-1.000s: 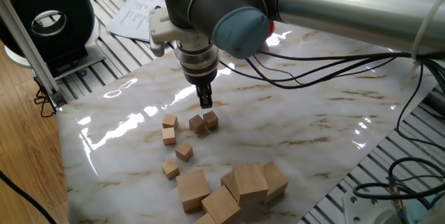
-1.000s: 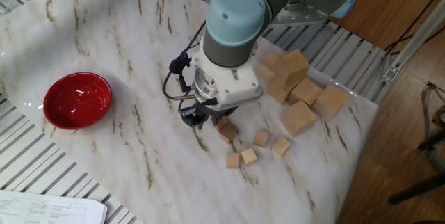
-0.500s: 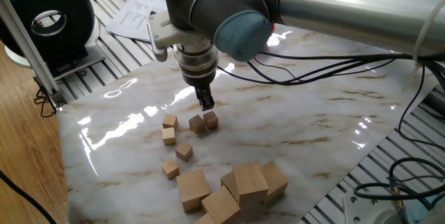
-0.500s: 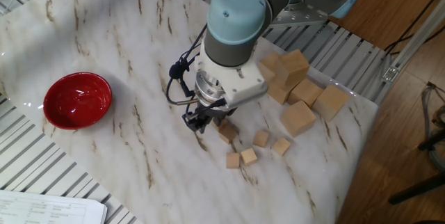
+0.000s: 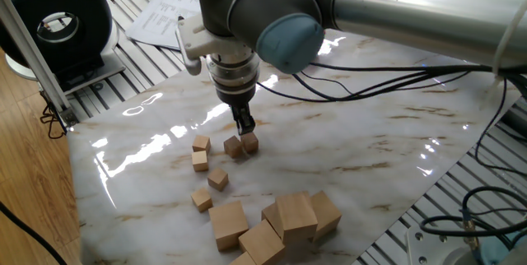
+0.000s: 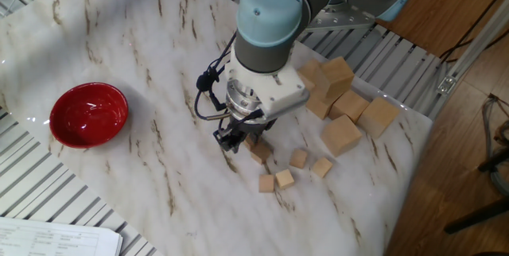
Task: Stack the blocks into a pyramid shape
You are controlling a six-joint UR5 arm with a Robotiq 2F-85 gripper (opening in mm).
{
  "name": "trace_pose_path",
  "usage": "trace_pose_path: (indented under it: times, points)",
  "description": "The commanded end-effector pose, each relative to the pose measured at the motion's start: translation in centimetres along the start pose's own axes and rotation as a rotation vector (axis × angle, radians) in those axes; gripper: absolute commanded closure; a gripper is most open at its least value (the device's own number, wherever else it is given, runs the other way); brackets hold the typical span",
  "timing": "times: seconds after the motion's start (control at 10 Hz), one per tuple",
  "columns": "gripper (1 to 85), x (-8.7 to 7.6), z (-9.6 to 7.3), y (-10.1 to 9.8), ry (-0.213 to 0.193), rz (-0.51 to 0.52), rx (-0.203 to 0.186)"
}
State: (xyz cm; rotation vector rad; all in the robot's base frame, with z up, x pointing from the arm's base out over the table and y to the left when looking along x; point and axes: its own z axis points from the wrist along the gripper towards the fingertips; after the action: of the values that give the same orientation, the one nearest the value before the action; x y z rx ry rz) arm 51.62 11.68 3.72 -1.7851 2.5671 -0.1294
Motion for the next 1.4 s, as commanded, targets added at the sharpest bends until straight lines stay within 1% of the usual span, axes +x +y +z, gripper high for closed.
trace_pose_path:
  times: [0.0, 0.3, 0.5, 0.6, 0.8, 0.9, 1.0, 1.2, 1.3]
  points:
    - [40.3, 0.1, 0.4, 0.8, -0.022, -0.001, -0.006]
    - [40.3, 0.2, 0.9, 0.7, -0.009, -0.017, 0.014]
    - [41.0, 0.3, 1.9, 1.0, -0.022, -0.014, 0.023]
    - [41.7, 0.5, 2.0, 0.8, -0.017, -0.014, 0.032]
    - [50.0, 0.5, 1.9, 0.8, -0.007, 0.004, 0.047]
    - [51.3, 0.4, 2.1, 0.8, -0.007, 0.007, 0.052]
    - [50.7, 0.4, 2.0, 1.0, -0.009, 0.008, 0.047]
    - [45.7, 0.5, 1.7, 1.5, -0.012, 0.010, 0.034]
    - [45.3, 0.6, 1.4, 1.2, -0.017, 0.001, 0.035]
